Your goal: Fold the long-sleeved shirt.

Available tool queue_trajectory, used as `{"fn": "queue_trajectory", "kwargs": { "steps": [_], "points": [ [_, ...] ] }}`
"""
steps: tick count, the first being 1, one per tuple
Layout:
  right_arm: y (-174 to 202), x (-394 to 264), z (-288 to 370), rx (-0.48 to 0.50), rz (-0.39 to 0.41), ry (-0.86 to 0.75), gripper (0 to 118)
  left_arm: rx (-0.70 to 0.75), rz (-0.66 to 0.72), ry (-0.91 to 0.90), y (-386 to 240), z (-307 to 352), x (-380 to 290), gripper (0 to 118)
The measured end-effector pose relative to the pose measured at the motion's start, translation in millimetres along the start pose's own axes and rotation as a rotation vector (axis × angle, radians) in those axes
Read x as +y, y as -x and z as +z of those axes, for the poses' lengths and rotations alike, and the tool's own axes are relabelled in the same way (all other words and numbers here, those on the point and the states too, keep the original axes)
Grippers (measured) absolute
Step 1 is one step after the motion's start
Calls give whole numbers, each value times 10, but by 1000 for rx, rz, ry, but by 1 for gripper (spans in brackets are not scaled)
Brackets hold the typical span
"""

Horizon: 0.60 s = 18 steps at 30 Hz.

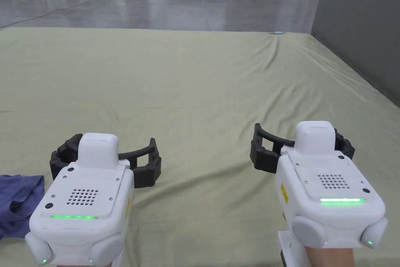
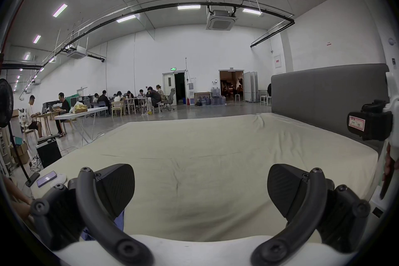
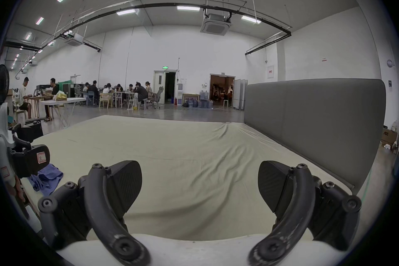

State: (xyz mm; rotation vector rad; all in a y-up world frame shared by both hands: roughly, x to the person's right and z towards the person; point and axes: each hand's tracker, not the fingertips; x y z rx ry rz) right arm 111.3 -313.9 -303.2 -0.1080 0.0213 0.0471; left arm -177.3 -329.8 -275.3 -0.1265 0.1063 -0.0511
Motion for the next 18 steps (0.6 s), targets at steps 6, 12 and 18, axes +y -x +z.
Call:
{"fn": "queue_trajectory", "kwargs": {
  "steps": [6,12,18],
  "points": [
    [7,7,-8,14,-20,12,109,-3,-9,5,-20,2,-7,118],
    [70,28,-31,-22,-45,79,109,4,-5,4,-9,-3,-2,118],
    [117,70,12,-42,-50,61,109,8,-11,4,6,6,8,118]
  ]
}}
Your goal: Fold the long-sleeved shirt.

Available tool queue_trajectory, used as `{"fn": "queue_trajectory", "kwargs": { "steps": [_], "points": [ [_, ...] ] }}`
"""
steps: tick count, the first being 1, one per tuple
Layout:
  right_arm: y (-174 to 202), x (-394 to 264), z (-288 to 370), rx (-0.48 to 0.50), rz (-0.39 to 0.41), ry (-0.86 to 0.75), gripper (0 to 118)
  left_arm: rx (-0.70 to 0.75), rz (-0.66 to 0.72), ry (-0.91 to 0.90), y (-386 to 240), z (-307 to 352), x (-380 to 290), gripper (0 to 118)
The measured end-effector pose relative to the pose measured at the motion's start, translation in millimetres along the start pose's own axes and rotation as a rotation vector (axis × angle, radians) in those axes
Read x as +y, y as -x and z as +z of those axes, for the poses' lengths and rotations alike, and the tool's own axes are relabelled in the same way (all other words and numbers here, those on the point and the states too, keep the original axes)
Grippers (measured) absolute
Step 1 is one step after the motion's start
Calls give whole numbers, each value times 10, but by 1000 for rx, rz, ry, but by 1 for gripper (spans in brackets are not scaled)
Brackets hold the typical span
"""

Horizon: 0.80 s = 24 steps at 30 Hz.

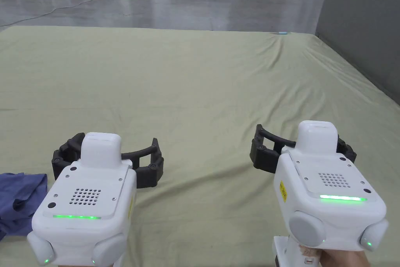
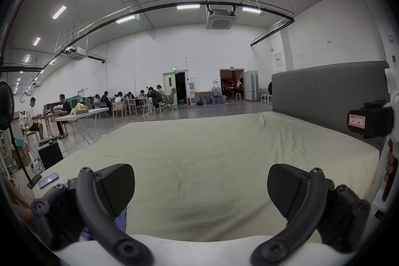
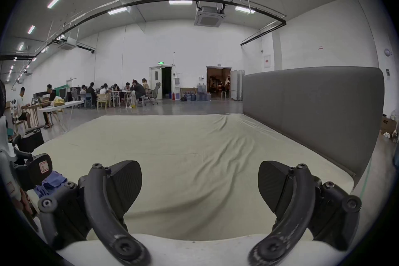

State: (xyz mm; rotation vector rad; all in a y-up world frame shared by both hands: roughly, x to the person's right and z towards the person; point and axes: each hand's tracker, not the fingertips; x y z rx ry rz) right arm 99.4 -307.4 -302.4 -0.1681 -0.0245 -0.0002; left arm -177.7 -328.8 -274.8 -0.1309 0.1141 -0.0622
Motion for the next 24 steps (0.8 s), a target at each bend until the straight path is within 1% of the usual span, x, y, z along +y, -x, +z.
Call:
{"fn": "queue_trajectory", "kwargs": {
  "steps": [2,3,8,17,20,24],
  "points": [
    [35,11,-2,-47,22,10,109,2,-1,1,0,1,-1,118],
    [46,11,-3,-48,17,11,109,3,0,4,1,-1,-2,118],
    [-11,16,14,11,-25,20,109,0,-1,8,-3,-4,-7,118],
    [-57,35,41,32,-52,32,109,2,0,13,-7,-6,-19,118],
    [-55,28,47,43,-43,39,109,4,-1,20,-11,-19,-23,118],
    [-24,0,36,30,-13,38,109,-2,-8,20,-21,-28,-17,118]
  ]
}}
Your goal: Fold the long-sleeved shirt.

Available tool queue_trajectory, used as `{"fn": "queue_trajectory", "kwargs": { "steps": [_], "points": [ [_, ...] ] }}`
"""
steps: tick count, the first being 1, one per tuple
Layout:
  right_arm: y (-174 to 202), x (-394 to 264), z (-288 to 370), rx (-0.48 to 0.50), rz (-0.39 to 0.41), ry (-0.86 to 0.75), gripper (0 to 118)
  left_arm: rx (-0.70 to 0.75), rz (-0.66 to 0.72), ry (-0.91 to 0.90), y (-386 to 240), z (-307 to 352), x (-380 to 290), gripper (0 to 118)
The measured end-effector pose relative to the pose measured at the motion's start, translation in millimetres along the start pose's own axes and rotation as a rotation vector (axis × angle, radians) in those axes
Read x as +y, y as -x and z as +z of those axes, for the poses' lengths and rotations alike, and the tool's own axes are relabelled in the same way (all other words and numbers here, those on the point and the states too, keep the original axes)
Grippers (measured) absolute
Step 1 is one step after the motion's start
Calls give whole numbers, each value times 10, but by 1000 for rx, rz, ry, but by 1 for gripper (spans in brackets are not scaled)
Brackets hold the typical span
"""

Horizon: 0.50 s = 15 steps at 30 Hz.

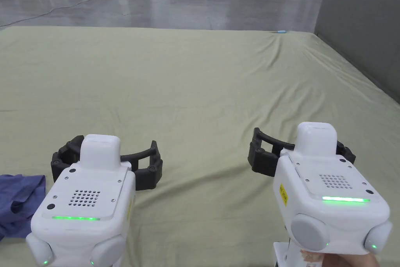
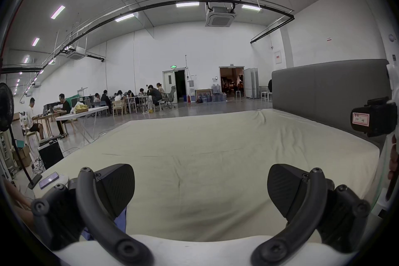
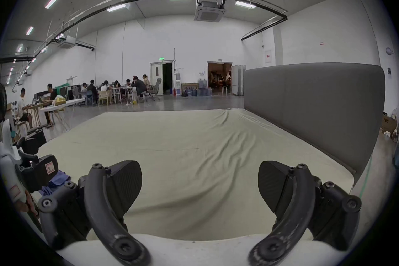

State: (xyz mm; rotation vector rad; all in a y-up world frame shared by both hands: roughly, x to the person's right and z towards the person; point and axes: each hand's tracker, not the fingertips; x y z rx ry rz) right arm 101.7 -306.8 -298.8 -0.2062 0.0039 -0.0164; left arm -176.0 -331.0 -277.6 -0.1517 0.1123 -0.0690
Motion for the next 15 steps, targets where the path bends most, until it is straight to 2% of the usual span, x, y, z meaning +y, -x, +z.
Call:
{"fn": "queue_trajectory", "kwargs": {
  "steps": [6,9,12,15],
  "points": [
    [18,-25,-14,-16,-2,-12,108,8,4,-2,-13,-24,19,118],
    [-22,-12,-29,21,-18,5,109,5,2,-4,-16,-32,19,118],
    [-17,-5,-16,-13,-9,3,109,1,-12,-2,-31,-37,19,118],
    [-57,-11,-53,2,-31,0,109,0,-10,-5,-33,-37,17,118]
  ]
}}
